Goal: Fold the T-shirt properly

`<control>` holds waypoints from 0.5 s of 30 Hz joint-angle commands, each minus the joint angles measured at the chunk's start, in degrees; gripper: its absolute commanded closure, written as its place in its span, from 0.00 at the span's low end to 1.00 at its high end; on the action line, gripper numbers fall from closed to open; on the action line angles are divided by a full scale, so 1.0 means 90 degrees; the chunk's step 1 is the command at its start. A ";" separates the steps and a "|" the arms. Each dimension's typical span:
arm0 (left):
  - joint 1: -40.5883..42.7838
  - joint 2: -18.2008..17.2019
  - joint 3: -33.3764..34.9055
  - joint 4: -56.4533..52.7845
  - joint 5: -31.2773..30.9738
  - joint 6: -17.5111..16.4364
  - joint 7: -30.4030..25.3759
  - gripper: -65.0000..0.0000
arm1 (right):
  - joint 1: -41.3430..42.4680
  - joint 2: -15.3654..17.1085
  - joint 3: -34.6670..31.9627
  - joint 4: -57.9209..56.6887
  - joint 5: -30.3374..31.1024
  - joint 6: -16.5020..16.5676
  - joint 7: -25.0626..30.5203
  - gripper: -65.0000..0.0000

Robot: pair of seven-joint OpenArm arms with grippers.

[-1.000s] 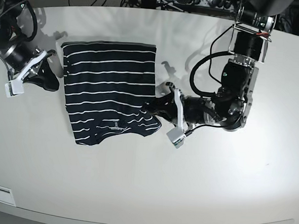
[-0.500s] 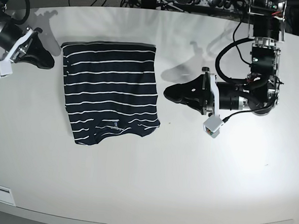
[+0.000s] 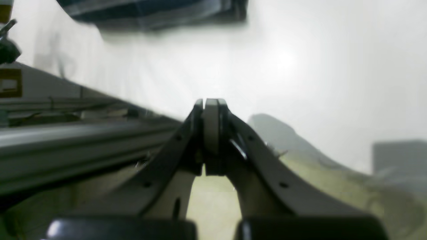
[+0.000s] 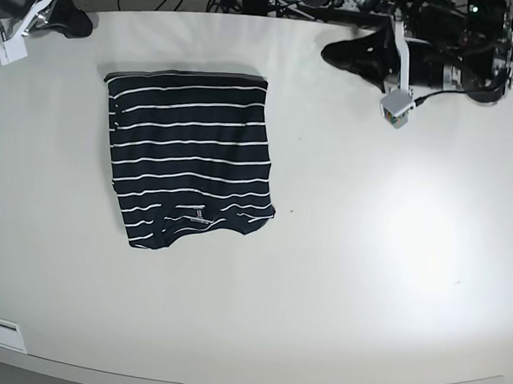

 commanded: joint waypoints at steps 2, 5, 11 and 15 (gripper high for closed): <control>0.0517 -0.0087 -0.0214 0.0340 -0.0161 -0.0007 -0.0045 1.00 | -0.0369 0.0090 0.0068 0.0092 0.0159 0.0031 0.0063 1.00; 0.1265 -0.0087 -0.0478 0.0709 -0.0161 -0.0007 -0.0045 1.00 | -0.0794 0.0090 0.0068 0.0092 0.0159 0.0031 0.0063 1.00; 0.2727 -0.0085 -0.1037 0.1253 -0.0161 -0.0005 -0.0045 1.00 | -0.1642 0.0090 0.0068 0.0092 0.0159 0.0031 -0.0046 1.00; 0.3689 -0.0085 -0.1241 0.1445 -0.0161 -0.0005 -0.0045 1.00 | -0.2178 0.0087 0.0068 0.0092 0.0159 0.0031 -0.0053 1.00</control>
